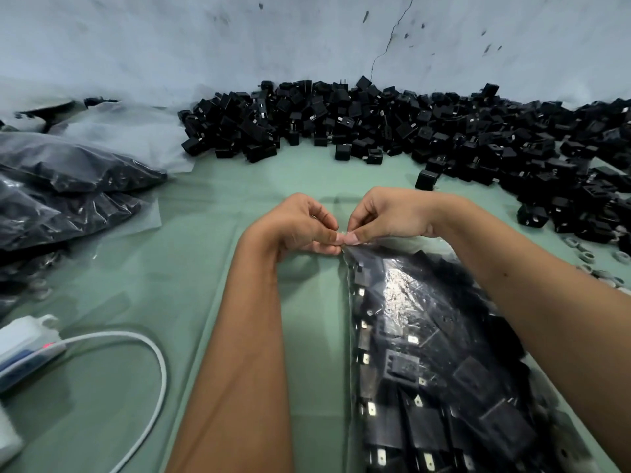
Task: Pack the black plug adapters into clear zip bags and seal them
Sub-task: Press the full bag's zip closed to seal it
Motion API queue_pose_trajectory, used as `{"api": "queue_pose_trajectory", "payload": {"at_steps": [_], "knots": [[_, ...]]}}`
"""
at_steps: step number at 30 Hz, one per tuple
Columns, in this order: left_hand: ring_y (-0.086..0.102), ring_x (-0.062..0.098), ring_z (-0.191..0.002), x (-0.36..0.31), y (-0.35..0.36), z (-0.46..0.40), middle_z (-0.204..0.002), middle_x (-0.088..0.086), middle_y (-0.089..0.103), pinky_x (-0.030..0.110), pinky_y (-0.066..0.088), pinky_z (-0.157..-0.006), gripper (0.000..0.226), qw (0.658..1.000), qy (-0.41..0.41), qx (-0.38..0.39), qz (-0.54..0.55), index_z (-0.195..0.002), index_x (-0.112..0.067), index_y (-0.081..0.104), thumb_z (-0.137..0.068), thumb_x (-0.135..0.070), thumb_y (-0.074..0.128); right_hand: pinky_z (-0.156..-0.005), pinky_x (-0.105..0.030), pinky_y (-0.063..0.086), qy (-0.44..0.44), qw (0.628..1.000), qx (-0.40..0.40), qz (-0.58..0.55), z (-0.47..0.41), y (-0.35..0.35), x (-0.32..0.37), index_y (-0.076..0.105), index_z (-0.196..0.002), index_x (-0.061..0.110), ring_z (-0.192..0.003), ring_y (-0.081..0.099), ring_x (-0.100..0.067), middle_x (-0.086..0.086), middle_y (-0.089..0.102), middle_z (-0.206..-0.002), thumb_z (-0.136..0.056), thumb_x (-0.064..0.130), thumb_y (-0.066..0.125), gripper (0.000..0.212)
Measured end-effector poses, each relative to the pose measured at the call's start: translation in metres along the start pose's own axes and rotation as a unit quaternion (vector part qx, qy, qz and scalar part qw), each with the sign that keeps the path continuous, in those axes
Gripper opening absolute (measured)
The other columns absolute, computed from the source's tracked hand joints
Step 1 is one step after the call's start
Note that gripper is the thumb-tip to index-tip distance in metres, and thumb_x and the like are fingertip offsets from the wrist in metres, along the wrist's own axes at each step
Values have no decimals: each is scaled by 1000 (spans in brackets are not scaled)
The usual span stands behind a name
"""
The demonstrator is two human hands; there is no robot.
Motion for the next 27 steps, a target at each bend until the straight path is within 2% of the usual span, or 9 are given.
{"api": "queue_pose_trajectory", "payload": {"at_steps": [5, 9, 15, 17, 19, 22, 25, 27], "knots": [[77, 27, -70, 2, -2, 2, -84, 20, 71, 23, 60, -59, 22, 1000, -21, 14, 9, -91, 3, 62, -80, 14, 77, -78, -25, 49, -2, 999, 17, 31, -3, 1, 2, 79, -88, 16, -70, 60, -5, 1, 73, -78, -93, 28, 76, 14], [75, 23, -62, 1, 2, 2, -84, 22, 68, 22, 59, -56, 20, 1000, 1, 3, 12, -88, 3, 61, -82, 20, 71, -75, -22, 47, 2, 1000, 17, 13, -2, 1, -1, 78, -84, 19, -68, 61, -4, 7, 72, -74, -94, 25, 75, 12], [74, 21, -60, 1, 3, 1, -73, 18, 70, 23, 59, -54, 22, 999, 7, 0, 43, -86, 2, 60, -82, 22, 68, -80, -26, 53, 4, 1000, 21, -6, 11, -8, -13, 80, -92, 15, -75, 67, -10, -8, 79, -89, -95, 27, 73, 14], [73, 21, -60, 0, 4, 1, -75, 19, 69, 23, 59, -55, 22, 999, 7, 1, 35, -87, 1, 61, -83, 21, 68, -76, -22, 51, 1, 1000, 8, -4, 11, -7, -13, 80, -91, 13, -72, 64, -8, -6, 78, -85, -94, 26, 74, 15], [71, 19, -56, -1, 6, 1, -75, 19, 69, 22, 59, -55, 21, 1000, 8, 5, 10, -88, 0, 61, -83, 18, 70, -67, -16, 48, -2, 1000, 2, 12, 11, -7, -11, 78, -87, 14, -63, 62, -4, 3, 74, -72, -96, 25, 72, 15], [66, 15, -48, -3, 12, 1, -63, 13, 69, 20, 55, -49, 19, 999, 22, 6, -30, -89, 1, 61, -83, 14, 74, -54, -14, 45, -7, 1000, 8, 8, 15, -7, -12, 73, -78, 15, -50, 56, -5, 7, 67, -59, -99, 20, 69, 22], [64, 14, -47, -4, 14, 0, -59, 10, 68, 18, 52, -47, 19, 999, 34, 9, -23, -89, 2, 61, -83, 14, 74, -52, -18, 45, -4, 1000, 6, -12, 18, -7, -17, 73, -79, 12, -49, 54, -8, 4, 66, -59, -99, 21, 68, 23], [64, 14, -47, -4, 14, 1, -61, 12, 68, 19, 52, -47, 19, 999, 35, 8, -24, -91, 2, 62, -83, 15, 74, -58, -16, 49, 5, 1000, 3, -9, 21, -10, -20, 78, -87, 16, -57, 62, -6, 5, 73, -68, -97, 27, 70, 17]]}}
Point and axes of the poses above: each hand's wrist, its own z-axis away from the middle knuckle, its own y-axis out of the palm, x = y × z, the point moved 5 cm from there along -z, towards the middle knuckle
